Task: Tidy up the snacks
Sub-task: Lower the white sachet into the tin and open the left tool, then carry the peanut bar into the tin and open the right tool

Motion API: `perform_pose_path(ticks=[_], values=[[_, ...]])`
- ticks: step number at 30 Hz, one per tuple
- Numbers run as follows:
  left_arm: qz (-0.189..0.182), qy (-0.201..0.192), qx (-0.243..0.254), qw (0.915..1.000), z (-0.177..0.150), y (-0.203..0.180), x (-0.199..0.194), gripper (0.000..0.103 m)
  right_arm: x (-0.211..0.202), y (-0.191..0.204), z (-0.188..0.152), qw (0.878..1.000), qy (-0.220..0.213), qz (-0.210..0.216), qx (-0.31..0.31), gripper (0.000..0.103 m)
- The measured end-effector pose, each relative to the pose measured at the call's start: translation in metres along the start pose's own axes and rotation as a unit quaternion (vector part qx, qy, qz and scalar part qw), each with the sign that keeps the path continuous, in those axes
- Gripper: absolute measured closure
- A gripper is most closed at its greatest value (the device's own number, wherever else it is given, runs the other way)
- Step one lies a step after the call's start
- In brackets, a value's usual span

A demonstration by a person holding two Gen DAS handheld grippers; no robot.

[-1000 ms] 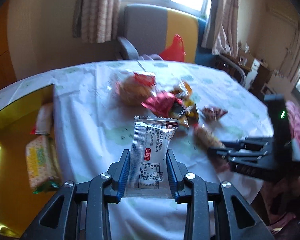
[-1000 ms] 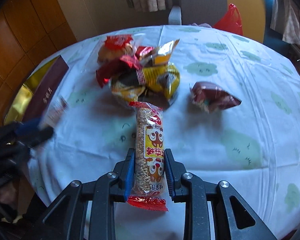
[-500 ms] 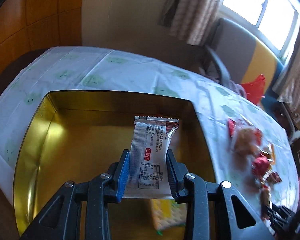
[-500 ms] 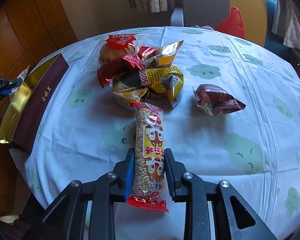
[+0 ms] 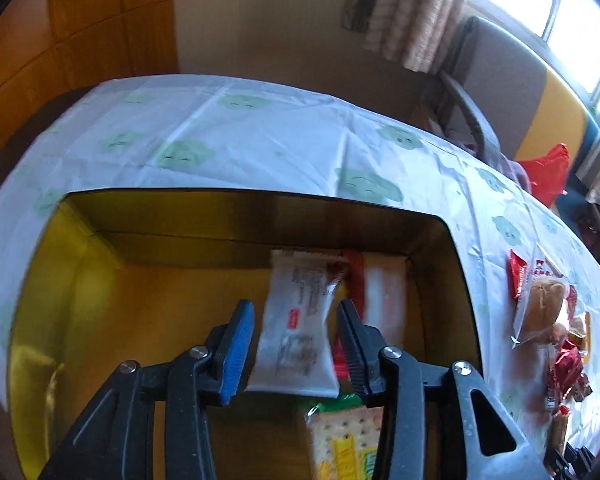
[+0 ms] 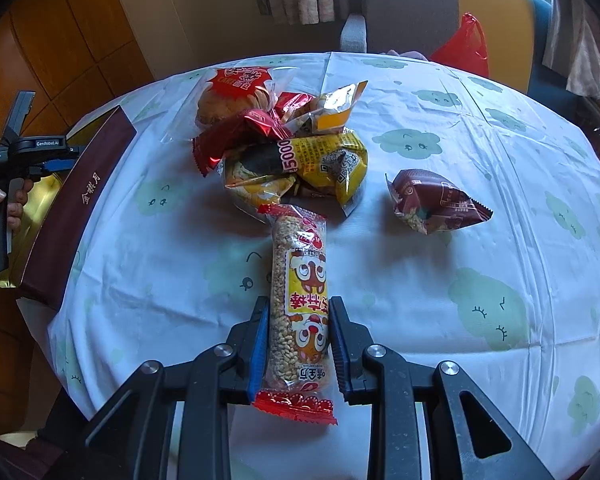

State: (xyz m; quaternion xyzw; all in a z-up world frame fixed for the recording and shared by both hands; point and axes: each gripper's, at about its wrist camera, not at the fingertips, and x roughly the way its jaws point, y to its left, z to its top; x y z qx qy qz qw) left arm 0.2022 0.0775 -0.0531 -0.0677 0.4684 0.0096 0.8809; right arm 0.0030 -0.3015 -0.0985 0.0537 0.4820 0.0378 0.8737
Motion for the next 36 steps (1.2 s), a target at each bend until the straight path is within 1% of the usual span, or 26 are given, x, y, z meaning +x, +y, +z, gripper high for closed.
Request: perform_pose_path(ticks=[2, 4, 7, 11, 17, 24, 30, 36], values=[[0.005, -0.004, -0.009, 0.9999, -0.008, 0.001, -0.012, 0.059, 0.0, 0.0, 0.0, 1.0, -0.001, -0.001, -0.001, 0.074], [0.01, -0.018, -0.015, 0.9997, -0.019, 0.001, -0.026, 0.059, 0.0, 0.0, -0.001, 1.0, -0.002, -0.002, 0.0, 0.074], [0.027, -0.042, -0.009, 0.9987, -0.038, -0.003, -0.049, 0.059, -0.001, 0.0, -0.002, 1.0, -0.005, -0.003, 0.003, 0.074], [0.037, -0.058, 0.0, 0.9976, -0.06, -0.005, -0.069, 0.059, -0.002, 0.001, -0.003, 1.0, -0.005, -0.004, 0.002, 0.074], [0.049, -0.073, 0.015, 0.996, -0.087, -0.008, -0.092, 0.059, -0.005, 0.003, -0.004, 1.0, -0.003, 0.0, 0.002, 0.074], [0.056, -0.083, 0.021, 0.9948, -0.106, -0.004, -0.106, 0.059, -0.01, 0.013, -0.007, 1.0, 0.001, 0.013, -0.005, 0.074], [0.057, -0.081, 0.013, 0.9951, -0.115, 0.004, -0.109, 0.059, -0.023, 0.034, 0.0, 0.999, -0.004, 0.052, -0.013, 0.074], [0.062, -0.084, 0.003, 0.9945, -0.118, 0.012, -0.111, 0.059, -0.026, 0.079, 0.02, 0.992, 0.007, 0.117, -0.043, 0.074]])
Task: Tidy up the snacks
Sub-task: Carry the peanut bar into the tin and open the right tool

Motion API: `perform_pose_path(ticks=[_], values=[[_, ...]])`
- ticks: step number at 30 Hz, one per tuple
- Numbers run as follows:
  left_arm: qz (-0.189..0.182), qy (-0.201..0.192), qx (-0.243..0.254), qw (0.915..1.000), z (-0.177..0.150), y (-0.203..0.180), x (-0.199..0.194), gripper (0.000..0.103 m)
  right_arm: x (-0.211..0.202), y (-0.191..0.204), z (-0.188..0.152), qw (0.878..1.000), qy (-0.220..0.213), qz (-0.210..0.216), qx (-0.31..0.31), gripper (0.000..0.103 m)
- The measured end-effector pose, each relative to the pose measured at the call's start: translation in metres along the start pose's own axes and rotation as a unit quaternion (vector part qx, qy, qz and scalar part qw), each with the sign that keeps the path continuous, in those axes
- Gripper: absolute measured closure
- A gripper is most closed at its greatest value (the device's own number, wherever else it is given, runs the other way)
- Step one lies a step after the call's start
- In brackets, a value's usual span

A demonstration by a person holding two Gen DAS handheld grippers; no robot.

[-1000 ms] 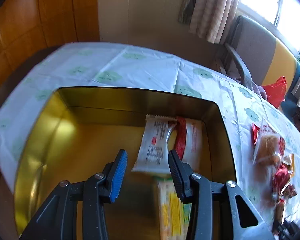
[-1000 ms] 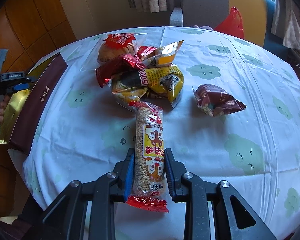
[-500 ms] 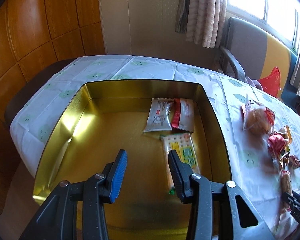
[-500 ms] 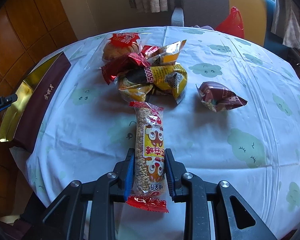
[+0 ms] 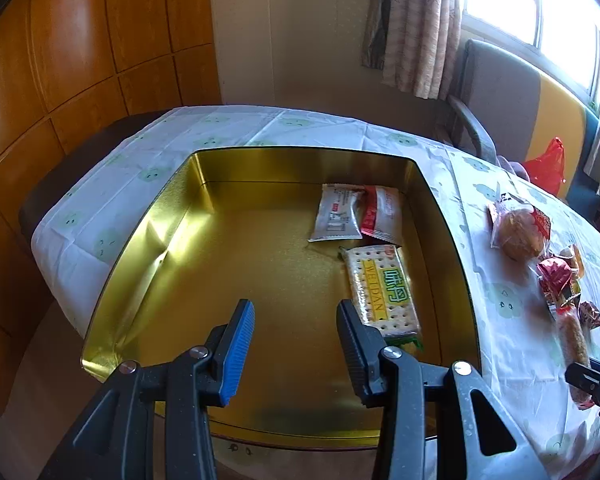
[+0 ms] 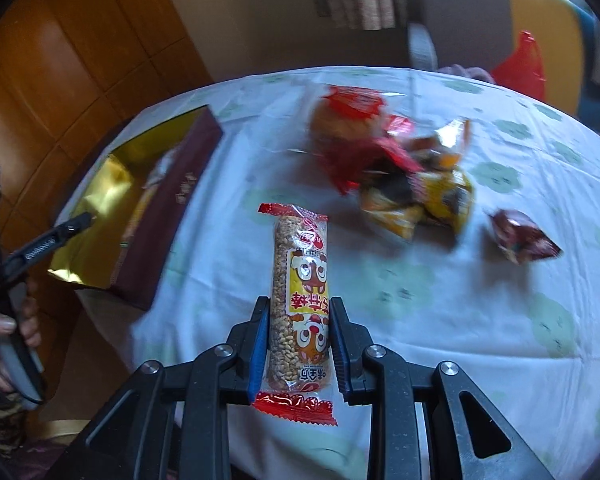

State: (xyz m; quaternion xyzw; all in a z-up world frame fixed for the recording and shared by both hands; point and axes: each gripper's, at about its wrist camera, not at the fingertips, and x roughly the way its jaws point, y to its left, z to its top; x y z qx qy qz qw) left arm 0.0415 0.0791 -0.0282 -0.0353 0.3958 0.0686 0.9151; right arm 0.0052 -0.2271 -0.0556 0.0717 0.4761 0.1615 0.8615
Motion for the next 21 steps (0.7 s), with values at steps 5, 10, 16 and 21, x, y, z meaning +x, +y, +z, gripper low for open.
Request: perform_pose_path(ticks=[5, 10, 16, 21], values=[[0.013, -0.009, -0.016, 0.9997, 0.001, 0.011, -0.002, 0.059, 0.016, 0.053, 0.03, 0.997, 0.014, 0.074, -0.01, 0.074], [0.024, -0.01, -0.032, 0.9991, 0.002, 0.025, -0.001, 0.059, 0.029, 0.105, 0.056, 0.993, 0.012, 0.121, -0.009, 0.074], [0.027, -0.006, -0.038, 0.9989, 0.0, 0.031, 0.003, 0.059, 0.061, 0.143, 0.07, 0.992, 0.03, 0.122, -0.007, 0.071], [0.025, -0.001, -0.03, 0.9992, -0.003, 0.028, 0.007, 0.059, 0.075, 0.143, 0.064, 0.993, 0.041, 0.108, -0.009, 0.071]])
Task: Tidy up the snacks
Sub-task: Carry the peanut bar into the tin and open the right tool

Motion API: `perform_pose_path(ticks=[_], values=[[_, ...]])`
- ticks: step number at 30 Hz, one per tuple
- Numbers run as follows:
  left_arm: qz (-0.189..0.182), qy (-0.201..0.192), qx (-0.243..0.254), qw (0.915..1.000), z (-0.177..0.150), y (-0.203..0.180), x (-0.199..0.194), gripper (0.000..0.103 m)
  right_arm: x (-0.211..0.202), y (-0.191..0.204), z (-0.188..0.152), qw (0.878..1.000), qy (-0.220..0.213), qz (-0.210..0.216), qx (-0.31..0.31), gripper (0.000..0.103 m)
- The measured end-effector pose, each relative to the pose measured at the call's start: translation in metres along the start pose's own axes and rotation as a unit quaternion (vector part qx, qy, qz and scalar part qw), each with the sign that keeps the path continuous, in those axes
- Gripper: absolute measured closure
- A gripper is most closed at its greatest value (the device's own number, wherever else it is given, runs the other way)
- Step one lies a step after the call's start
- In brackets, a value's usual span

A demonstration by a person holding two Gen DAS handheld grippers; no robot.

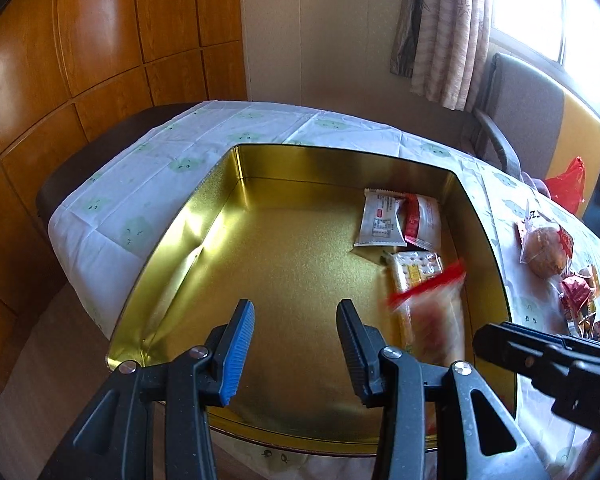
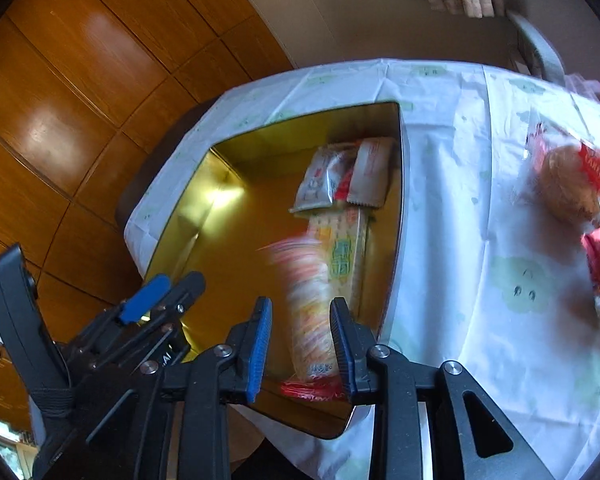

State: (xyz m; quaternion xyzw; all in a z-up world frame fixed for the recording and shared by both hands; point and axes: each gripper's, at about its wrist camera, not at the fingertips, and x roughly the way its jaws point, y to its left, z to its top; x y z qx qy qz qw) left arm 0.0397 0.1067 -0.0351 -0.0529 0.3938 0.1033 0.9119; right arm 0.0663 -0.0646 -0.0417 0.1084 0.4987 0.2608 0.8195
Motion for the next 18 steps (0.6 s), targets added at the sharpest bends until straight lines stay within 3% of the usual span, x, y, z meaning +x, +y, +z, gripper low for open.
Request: perform_pose_path(ticks=[7, 12, 18], values=[[0.001, -0.002, 0.008, 1.0, -0.002, -0.005, -0.003, 0.059, -0.02, -0.005, -0.013, 0.999, -0.036, -0.021, -0.024, 0.067], [0.003, -0.019, 0.02, 0.9996, -0.001, -0.011, -0.012, 0.059, -0.038, -0.006, -0.021, 0.995, -0.068, -0.054, -0.053, 0.057], [0.0, -0.035, 0.034, 0.9988, -0.001, -0.019, -0.025, 0.059, -0.053, -0.019, -0.031, 0.991, -0.083, -0.085, -0.059, 0.056]])
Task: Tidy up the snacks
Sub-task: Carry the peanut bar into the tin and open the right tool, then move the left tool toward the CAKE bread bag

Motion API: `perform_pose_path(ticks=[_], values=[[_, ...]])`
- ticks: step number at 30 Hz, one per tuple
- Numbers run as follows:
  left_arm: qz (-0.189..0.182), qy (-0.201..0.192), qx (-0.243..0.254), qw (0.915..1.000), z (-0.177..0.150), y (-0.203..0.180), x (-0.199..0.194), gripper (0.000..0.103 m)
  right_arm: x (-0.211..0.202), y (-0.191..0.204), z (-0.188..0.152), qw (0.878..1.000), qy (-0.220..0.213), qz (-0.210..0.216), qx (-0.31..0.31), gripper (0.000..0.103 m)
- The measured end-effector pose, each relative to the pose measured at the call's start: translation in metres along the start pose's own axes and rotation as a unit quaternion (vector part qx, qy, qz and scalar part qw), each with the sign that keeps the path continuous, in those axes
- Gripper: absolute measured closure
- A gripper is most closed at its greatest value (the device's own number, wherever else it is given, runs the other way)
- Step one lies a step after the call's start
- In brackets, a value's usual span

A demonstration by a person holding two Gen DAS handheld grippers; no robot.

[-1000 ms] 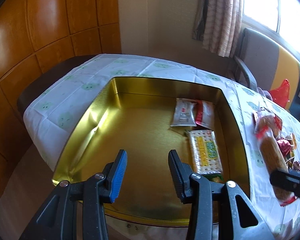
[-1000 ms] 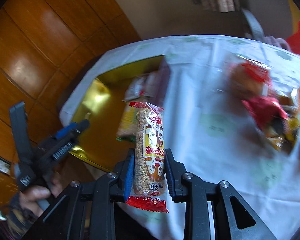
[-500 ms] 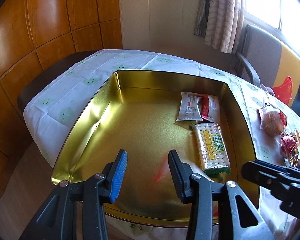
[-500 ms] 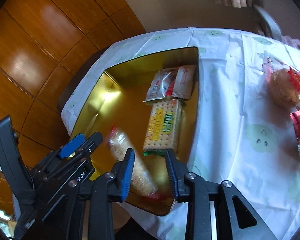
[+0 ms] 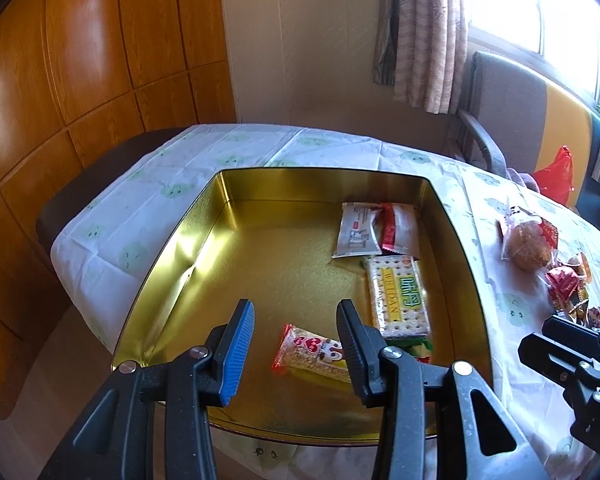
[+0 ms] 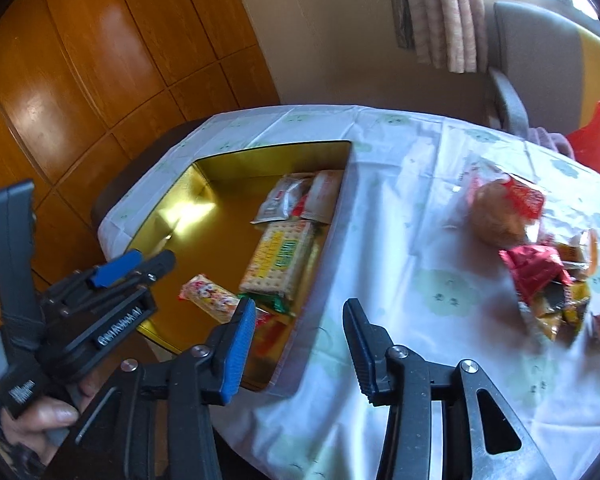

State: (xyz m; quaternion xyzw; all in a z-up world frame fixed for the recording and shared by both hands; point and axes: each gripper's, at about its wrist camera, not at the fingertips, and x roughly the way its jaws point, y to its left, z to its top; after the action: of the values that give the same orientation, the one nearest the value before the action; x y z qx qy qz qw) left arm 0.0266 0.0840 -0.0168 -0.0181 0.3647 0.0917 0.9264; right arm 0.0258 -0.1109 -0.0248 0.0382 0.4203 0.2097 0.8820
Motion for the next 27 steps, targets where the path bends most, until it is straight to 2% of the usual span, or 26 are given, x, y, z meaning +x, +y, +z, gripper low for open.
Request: perform_pose_path(ticks=[12, 27], values=[[-0.014, -0.011, 0.029, 0.9994, -0.002, -0.018, -0.012, 0.059, -0.011, -0.031, -0.016, 0.999, -0.007, -0.033, 0.026, 0.056], [-0.028, -0.009, 0.067, 0.9974, -0.003, -0.043, -0.015, 0.059, -0.022, -0.063, -0.029, 0.996, -0.012, -0.062, 0.057, 0.05]])
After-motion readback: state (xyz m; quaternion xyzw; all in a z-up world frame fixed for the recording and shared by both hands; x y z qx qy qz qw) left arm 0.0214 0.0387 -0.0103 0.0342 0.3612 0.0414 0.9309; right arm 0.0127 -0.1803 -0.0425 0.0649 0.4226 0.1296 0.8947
